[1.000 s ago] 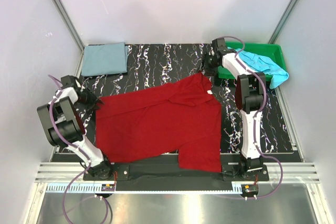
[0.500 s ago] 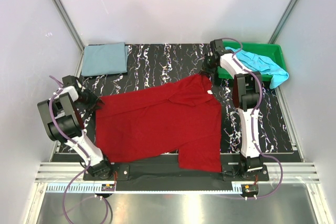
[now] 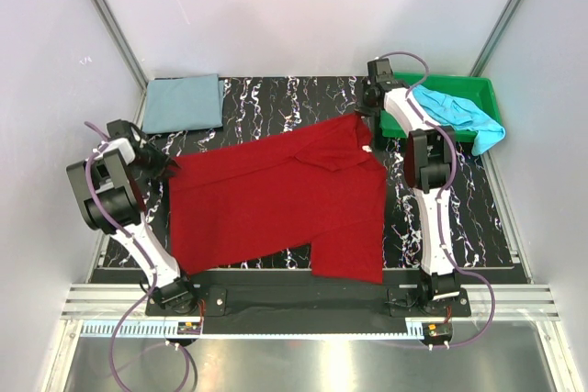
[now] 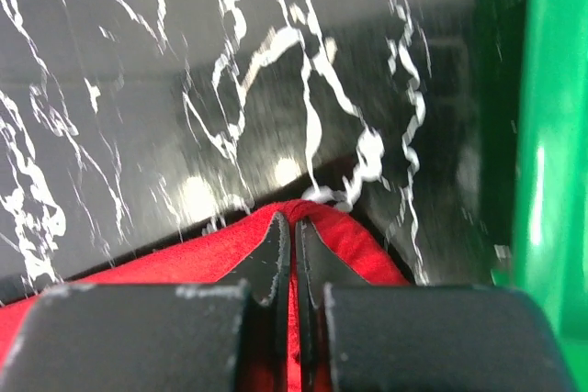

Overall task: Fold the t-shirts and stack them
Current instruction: Fold the tshirt

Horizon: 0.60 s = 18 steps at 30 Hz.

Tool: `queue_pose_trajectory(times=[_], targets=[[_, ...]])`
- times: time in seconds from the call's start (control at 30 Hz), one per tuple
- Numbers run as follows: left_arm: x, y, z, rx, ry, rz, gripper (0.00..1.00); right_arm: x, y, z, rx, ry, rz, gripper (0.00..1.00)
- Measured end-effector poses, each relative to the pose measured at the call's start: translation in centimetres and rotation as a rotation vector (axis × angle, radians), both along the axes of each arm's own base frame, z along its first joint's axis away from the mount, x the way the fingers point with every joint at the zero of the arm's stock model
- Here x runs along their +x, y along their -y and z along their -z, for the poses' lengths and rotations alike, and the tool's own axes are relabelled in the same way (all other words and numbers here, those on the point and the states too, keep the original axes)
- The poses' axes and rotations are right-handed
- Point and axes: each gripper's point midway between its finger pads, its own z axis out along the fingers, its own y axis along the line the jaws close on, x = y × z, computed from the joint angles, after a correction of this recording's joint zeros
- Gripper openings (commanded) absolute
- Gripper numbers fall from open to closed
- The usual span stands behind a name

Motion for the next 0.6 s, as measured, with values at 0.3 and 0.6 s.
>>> queue_pose_trajectory(times=[0.3, 0.6], targets=[[3.9, -1.1, -1.4, 0.05, 0.07, 0.043, 0.49, 1.7, 0.4, 1.3, -0.037, 0.026, -0.002, 0.25], [0.8, 0.5, -7.1, 0.194, 0.145, 0.113, 0.53, 1.2, 1.3, -0.7, -0.099, 0.012, -0.034, 0.64]])
